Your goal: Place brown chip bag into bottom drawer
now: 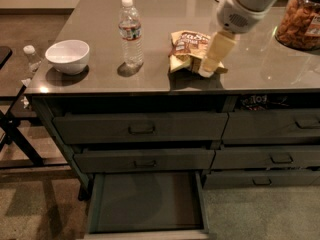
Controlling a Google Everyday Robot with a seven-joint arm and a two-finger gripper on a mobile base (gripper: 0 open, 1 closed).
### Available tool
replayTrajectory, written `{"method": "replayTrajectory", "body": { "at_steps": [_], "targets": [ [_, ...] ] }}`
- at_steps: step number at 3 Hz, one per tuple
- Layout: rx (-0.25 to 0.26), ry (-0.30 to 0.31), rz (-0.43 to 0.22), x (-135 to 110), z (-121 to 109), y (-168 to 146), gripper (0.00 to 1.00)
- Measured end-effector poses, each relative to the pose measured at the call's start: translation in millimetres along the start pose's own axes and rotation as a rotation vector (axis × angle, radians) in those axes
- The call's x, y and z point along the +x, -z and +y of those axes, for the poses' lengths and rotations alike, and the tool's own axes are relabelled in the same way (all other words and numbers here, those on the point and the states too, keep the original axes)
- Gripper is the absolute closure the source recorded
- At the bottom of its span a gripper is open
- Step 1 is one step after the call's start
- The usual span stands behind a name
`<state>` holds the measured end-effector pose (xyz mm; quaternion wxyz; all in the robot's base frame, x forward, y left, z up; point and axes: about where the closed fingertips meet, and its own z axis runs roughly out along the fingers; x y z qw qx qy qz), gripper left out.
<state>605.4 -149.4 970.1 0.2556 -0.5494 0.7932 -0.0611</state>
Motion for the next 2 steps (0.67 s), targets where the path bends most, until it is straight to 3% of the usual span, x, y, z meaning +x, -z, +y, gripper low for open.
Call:
{"method": "replayTrajectory", "body": {
  "at_steps": [2],
  "targets": [
    [-0.044, -0.005, -0.016, -27, -24, -53, 0.0]
  ]
}}
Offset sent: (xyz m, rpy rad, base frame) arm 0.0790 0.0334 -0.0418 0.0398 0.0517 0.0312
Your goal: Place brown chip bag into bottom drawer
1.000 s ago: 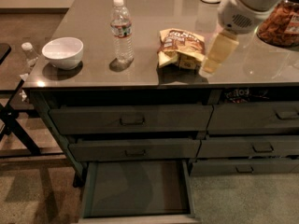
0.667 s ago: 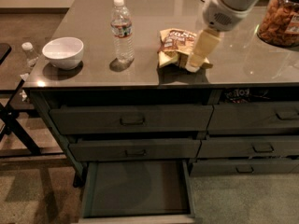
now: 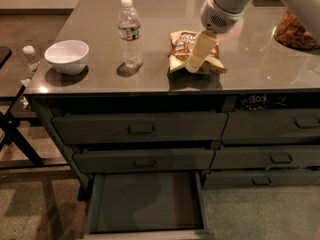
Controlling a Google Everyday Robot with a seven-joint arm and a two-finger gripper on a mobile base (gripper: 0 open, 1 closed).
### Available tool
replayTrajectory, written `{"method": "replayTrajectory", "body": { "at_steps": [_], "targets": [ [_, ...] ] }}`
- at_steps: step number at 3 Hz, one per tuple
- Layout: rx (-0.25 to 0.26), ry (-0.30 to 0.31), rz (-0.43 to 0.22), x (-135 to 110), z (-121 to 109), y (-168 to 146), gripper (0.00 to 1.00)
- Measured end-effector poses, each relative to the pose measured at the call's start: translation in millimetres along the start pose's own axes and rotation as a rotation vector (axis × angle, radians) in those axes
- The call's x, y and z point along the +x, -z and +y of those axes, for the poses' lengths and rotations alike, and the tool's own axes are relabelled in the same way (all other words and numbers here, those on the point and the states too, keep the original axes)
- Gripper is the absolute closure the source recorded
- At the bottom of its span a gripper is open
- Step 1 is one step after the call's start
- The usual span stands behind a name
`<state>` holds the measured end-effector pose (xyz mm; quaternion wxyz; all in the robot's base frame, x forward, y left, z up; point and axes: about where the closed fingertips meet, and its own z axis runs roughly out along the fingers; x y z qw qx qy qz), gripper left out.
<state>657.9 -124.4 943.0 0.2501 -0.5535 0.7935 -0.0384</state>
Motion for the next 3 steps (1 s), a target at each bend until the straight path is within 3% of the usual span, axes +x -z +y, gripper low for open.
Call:
{"method": "replayTrajectory", "body": {
  "at_steps": [1, 3],
  "targets": [
    [-0.012, 0.009, 0.0, -5, -9, -19, 0.0],
    [-0.048, 0.029, 0.048, 37, -21, -71, 0.0]
  ]
}}
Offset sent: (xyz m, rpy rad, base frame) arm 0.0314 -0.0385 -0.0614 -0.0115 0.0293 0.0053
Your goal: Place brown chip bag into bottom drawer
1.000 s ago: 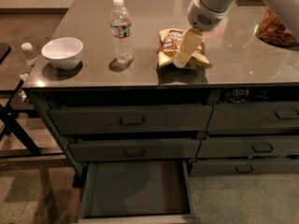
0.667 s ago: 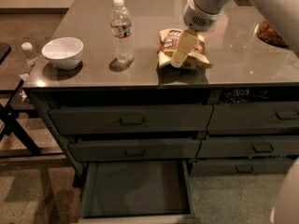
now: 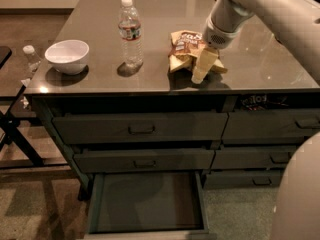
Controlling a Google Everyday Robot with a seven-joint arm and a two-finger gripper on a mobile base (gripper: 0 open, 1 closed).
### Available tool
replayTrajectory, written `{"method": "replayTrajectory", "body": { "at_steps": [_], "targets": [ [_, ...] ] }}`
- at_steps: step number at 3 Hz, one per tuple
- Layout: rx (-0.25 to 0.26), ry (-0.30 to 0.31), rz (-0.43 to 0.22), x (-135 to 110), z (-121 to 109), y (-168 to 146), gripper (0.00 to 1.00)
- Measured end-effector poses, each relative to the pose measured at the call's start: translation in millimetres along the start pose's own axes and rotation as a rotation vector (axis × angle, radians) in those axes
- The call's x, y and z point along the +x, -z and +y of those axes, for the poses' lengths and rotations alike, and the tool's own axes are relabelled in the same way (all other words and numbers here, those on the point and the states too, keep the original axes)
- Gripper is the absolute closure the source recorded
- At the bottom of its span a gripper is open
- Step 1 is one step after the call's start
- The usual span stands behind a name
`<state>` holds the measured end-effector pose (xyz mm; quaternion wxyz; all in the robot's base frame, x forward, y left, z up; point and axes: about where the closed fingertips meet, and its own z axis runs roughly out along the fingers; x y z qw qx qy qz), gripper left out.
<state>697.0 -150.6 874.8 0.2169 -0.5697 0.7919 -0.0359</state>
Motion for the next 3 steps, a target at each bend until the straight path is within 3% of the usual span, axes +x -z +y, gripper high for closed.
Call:
{"method": "replayTrajectory", "body": {
  "at_steps": [1, 3],
  "targets": [
    [0.0, 0.0, -0.001, -0.8, -0.4, 0.2, 0.0],
    [0.0, 0.001, -0.001, -0.9, -0.3, 0.0, 0.42]
  ]
}}
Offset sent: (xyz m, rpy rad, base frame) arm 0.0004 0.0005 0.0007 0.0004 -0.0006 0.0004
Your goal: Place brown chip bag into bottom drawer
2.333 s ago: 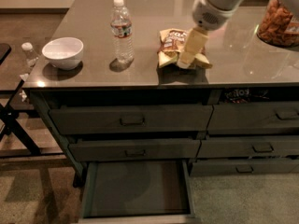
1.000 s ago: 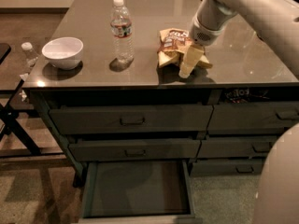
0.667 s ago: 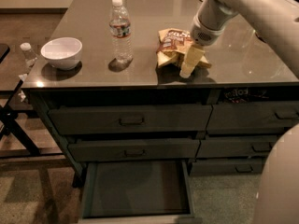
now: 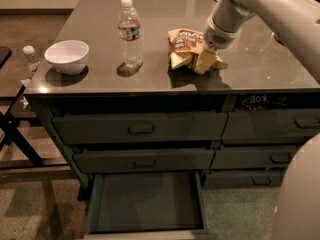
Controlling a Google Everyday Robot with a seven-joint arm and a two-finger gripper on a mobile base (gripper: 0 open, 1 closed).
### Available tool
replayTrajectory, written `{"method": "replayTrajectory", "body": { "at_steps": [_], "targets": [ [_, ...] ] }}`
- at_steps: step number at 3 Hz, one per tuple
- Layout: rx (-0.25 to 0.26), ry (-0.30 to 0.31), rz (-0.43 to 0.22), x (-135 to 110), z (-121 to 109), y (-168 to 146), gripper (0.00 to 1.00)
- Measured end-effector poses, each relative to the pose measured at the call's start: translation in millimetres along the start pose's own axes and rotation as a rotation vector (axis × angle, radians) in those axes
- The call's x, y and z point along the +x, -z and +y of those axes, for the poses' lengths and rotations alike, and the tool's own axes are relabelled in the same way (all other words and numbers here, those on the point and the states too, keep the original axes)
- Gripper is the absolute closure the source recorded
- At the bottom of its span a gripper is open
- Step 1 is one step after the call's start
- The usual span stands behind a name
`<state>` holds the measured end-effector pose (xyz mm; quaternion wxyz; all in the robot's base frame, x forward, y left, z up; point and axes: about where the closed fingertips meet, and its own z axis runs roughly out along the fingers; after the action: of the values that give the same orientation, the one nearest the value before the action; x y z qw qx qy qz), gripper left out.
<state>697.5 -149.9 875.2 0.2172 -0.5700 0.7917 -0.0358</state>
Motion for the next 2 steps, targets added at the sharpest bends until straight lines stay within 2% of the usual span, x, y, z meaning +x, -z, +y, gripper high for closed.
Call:
{"method": "replayTrajectory", "body": {
  "at_steps": [2],
  "targets": [
    [0.0, 0.0, 0.0, 0.0, 0.0, -0.1, 0.89]
  ]
}}
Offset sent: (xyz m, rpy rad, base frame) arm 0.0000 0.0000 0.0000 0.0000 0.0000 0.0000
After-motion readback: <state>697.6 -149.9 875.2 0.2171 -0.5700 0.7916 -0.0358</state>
